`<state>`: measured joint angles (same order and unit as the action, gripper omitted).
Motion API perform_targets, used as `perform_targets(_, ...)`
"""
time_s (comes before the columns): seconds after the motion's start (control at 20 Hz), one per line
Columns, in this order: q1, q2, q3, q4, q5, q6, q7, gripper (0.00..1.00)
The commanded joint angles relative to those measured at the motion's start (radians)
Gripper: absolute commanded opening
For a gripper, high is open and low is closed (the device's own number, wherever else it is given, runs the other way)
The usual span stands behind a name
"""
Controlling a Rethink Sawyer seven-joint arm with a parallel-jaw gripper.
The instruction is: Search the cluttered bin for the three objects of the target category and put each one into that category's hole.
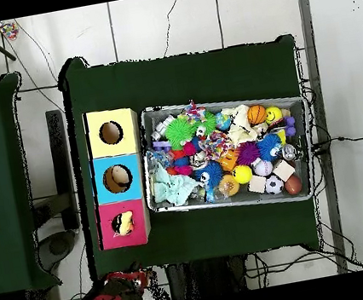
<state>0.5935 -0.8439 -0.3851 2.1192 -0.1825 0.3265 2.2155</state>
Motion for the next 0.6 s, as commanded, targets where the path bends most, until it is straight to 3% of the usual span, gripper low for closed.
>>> perform_targets(0.05,-0.097,-0.133,0.068,-0.084,0.034,0.218,0.002,0.0)
perform_targets(0.3,-0.094,-0.094,0.045,-0.148,-0.012,0.237,0.053,0.0)
perform_targets(0.6,-0.095,-0.123,0.056,-0.218,-0.011,0.328,0.032,0.0)
